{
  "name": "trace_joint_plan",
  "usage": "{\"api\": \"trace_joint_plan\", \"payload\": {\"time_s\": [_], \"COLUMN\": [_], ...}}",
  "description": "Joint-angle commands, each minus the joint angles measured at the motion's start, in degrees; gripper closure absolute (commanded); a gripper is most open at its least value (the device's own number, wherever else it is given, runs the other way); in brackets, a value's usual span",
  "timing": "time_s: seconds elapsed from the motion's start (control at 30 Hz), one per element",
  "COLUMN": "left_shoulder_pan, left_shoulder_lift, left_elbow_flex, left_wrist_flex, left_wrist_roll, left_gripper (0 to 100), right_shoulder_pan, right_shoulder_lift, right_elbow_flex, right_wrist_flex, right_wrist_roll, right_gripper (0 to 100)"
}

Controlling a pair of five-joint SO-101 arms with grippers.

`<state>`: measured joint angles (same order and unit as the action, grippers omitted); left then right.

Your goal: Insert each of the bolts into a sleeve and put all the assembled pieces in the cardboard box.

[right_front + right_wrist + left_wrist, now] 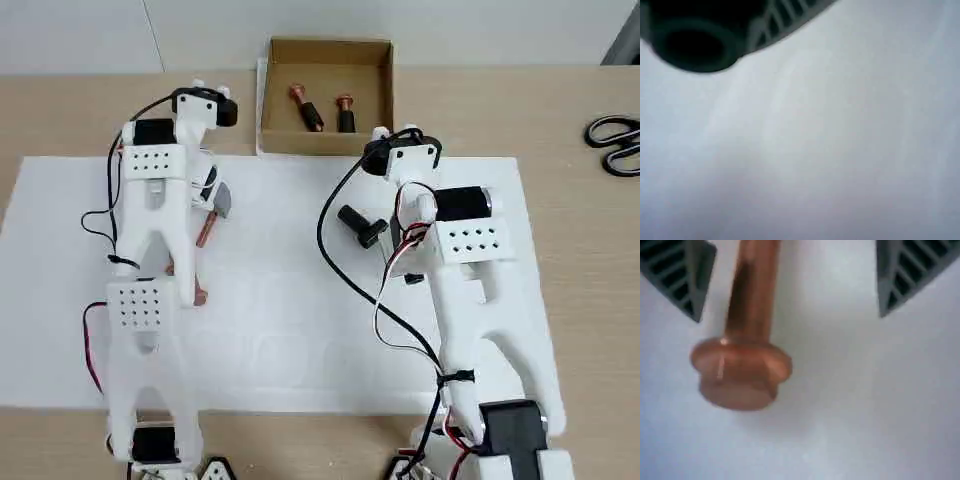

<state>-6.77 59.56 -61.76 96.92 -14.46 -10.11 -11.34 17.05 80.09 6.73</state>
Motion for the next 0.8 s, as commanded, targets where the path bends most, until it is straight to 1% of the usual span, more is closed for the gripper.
{"api": "trace_joint_plan", "payload": {"time_s": [0.0, 0.13, 0.3, 0.4, 0.6, 0.77], "left_shoulder_pan": [0.62, 0.62, 1.76, 3.16, 4.92, 5.01], "left_shoulder_lift": [1.76, 4.22, 4.84, 4.75, 4.75, 4.57], "left_elbow_flex": [-6.20, -8.04, -8.13, -8.13, -8.13, -8.22], "left_wrist_flex": [1.32, 1.41, 1.41, 1.41, 2.37, 3.25], "left_wrist_roll": [-0.35, -0.26, -0.26, -0.26, -0.26, -0.26], "left_gripper": [79, 80, 91, 95, 97, 99], "right_shoulder_pan": [0.57, 0.57, 0.57, 0.57, 0.57, 0.57], "right_shoulder_lift": [-2.77, -2.68, -2.68, -2.68, -2.68, -2.68], "right_elbow_flex": [-2.29, -2.29, -2.29, -2.29, -2.29, -2.29], "right_wrist_flex": [-0.13, -0.13, -0.13, -0.13, 0.04, 0.13], "right_wrist_roll": [0.70, 0.70, 0.70, 0.70, 0.70, 0.62], "right_gripper": [99.5, 99.5, 99.5, 99.5, 99.5, 99.5]}}
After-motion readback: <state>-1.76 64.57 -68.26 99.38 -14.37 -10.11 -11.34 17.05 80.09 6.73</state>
